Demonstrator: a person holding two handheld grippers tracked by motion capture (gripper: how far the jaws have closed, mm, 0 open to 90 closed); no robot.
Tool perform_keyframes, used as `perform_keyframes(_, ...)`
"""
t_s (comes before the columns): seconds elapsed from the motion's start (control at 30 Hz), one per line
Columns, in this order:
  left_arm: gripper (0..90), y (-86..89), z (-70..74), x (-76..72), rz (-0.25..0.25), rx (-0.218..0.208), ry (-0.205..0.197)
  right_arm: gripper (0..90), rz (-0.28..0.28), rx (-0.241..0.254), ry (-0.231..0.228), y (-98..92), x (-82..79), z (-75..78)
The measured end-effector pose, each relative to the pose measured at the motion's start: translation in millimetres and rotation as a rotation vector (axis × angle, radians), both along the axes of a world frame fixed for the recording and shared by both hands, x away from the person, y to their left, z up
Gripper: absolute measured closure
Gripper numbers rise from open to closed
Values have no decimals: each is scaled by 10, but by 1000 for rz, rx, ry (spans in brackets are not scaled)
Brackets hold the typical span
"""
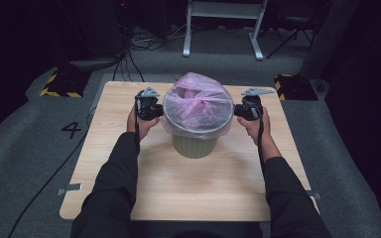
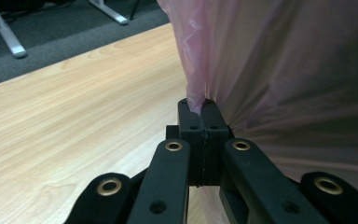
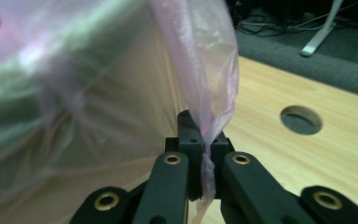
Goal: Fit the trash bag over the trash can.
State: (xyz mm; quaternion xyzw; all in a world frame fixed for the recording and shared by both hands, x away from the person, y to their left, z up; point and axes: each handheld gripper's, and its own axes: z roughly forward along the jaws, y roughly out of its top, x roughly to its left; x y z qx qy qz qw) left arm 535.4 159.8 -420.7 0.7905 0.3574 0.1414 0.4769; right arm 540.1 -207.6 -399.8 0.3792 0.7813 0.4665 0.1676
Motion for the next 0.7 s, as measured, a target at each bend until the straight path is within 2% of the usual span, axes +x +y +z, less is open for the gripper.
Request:
perform_keyframes(0.07, 900, -7, -17, -19, -1, 4, 1, 900, 16, -13, 24, 15, -10, -52)
perform_keyframes(0.17, 900, 4, -26, -81, -18, 2, 1, 900, 47, -7, 39, 18, -56, -89)
perform_keyframes(0.3, 900, 7, -9, -216, -59, 32, -10, 900, 85, -5, 37, 23, -144, -87)
perform_keyframes(0.47, 900, 35, -10, -380, -80, 41, -39, 900, 126, 10, 32, -31, -310, -115)
perform_keyframes(0.63, 888, 85, 9, -499, -55, 41, -69, 900, 139, 3, 23, -97, -427, -119)
perform_keyframes(0.67, 853, 98, 15, -522, -38, 45, -77, 900, 141, 0, 24, -113, -447, -120)
perform_keyframes(0.7, 775, 114, 24, -546, -13, 52, -84, 900, 140, -6, 21, -123, -462, -121)
